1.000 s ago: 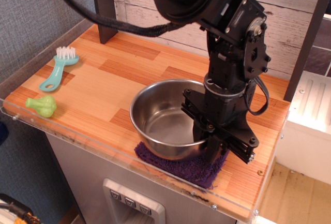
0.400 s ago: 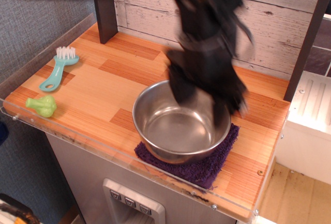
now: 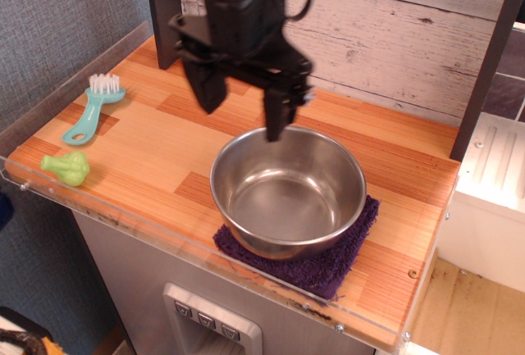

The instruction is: Place pot on top of purple cloth.

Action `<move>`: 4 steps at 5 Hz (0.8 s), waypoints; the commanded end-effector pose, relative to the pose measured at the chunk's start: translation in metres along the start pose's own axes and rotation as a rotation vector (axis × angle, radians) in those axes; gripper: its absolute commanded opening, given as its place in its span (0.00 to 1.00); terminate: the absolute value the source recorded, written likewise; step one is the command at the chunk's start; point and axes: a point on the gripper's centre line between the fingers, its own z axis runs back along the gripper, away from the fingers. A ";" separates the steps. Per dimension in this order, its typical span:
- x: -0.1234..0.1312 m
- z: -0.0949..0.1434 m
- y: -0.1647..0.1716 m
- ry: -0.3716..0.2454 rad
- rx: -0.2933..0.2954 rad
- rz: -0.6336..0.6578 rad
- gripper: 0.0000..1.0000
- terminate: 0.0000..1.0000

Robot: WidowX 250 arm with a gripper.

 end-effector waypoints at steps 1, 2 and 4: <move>-0.003 0.002 0.010 -0.003 -0.037 -0.050 1.00 0.00; -0.004 0.001 0.012 0.049 -0.052 -0.087 1.00 0.00; -0.004 0.001 0.012 0.049 -0.052 -0.087 1.00 1.00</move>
